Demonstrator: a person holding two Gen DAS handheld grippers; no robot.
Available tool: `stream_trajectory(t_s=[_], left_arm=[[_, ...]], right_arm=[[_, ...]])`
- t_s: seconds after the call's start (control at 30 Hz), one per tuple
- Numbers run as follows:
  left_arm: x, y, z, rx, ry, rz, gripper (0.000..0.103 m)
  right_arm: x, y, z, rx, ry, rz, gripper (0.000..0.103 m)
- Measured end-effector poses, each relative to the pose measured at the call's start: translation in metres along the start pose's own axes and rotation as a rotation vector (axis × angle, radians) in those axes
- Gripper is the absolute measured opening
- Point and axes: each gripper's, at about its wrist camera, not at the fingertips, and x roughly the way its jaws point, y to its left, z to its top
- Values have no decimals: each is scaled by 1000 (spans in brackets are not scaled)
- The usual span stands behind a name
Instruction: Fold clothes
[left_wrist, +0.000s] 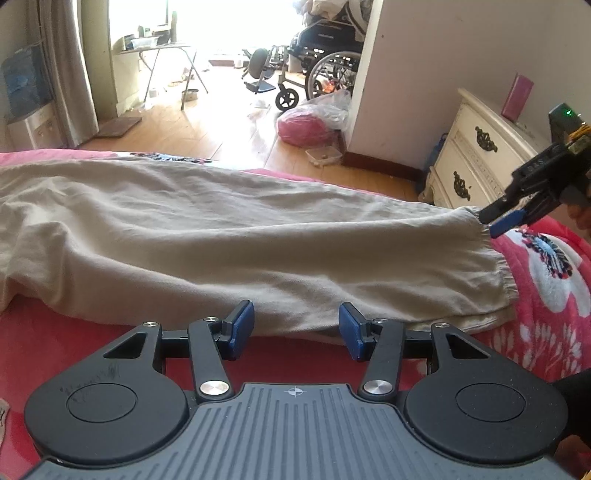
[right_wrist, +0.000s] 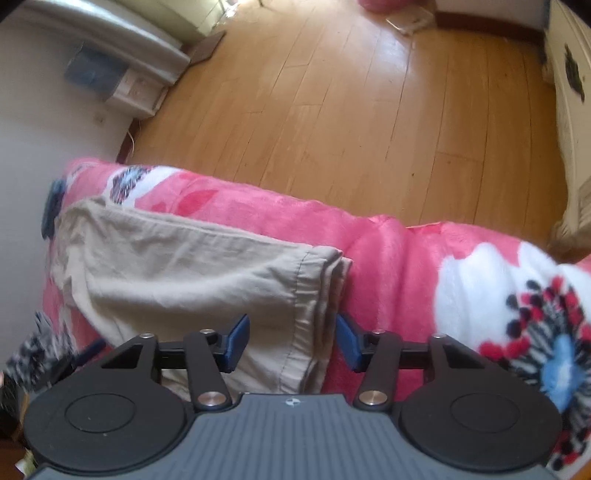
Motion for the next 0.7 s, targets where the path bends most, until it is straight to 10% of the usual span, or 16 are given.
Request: stream_trajectory(t_s=[0.27,0.43,0.57,0.7], left_arm=[[-8,-2,-8,-38,30,37,51],[-9,0,-6,-62,40,68,51],[-16,29,-2,-209,44,154,51],[-35,85,-7,-491,54,283,51]], right_arm=[[6,8,-7,-53,-45,66,7],[-5,19,-8,-130,-95,148,3],[-7,73,-16,-358,-75,340,3],[14,157,-53,-723,124,614,3]])
